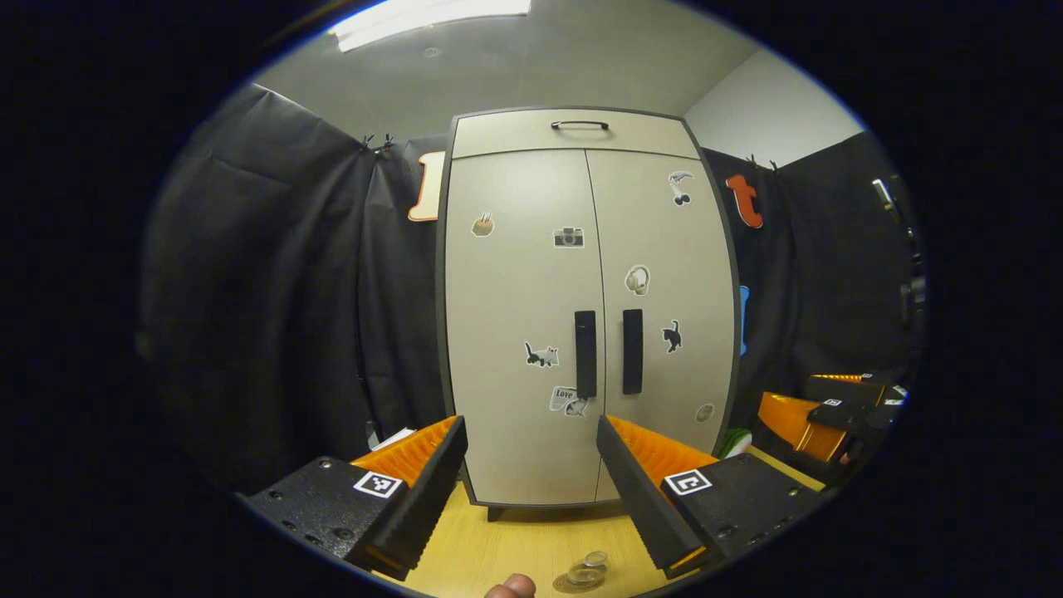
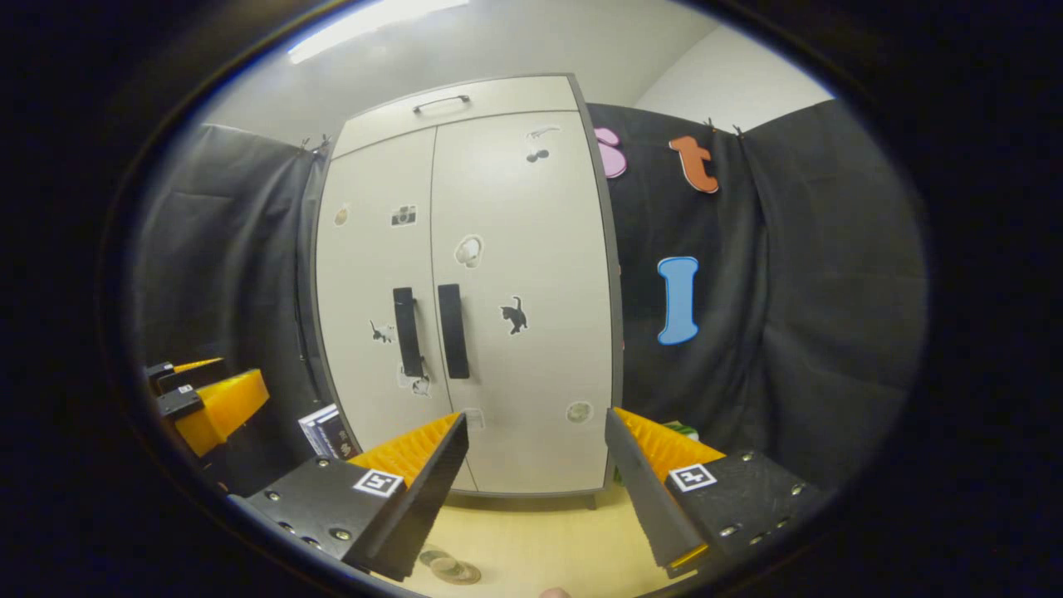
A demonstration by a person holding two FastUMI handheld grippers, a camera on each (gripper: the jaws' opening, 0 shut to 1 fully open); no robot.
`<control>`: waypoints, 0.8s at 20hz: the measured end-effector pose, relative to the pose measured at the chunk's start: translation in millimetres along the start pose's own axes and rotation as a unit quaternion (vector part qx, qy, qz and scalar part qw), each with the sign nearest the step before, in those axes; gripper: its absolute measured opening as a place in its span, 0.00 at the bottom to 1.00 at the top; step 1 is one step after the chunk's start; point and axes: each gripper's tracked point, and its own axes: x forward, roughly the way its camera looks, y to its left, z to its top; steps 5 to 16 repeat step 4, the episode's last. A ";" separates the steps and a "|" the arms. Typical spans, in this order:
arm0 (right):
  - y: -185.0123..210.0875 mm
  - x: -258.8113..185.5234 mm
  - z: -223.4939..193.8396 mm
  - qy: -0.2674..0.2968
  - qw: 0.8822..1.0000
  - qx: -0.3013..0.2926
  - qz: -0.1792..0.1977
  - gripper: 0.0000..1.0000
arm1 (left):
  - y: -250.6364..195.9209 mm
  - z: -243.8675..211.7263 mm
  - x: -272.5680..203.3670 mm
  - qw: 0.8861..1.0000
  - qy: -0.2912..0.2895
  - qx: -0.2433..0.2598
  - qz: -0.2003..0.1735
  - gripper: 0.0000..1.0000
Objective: Grasp the bottle in the cabinet with the left hand and place it on the coaster, then close the right door with the right hand and the left door with the left hand.
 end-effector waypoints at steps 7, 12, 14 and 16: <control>-1.5 -4.7 4.0 -0.004 1.000 -0.003 -0.003 1.00 | -1.5 -8.3 -0.4 1.000 0.008 -0.005 -0.004 0.99; -1.5 -4.7 4.0 -0.004 1.000 -0.003 -0.003 1.00 | -1.5 -8.3 -0.4 1.000 0.008 -0.005 -0.004 0.99; -1.5 -4.7 4.0 -0.004 1.000 -0.003 -0.003 1.00 | -1.5 -8.3 -0.4 1.000 0.008 -0.005 -0.004 0.99; -1.5 -4.7 4.0 -0.004 1.000 -0.003 -0.003 1.00 | -1.5 -8.3 -0.4 1.000 0.008 -0.005 -0.004 0.99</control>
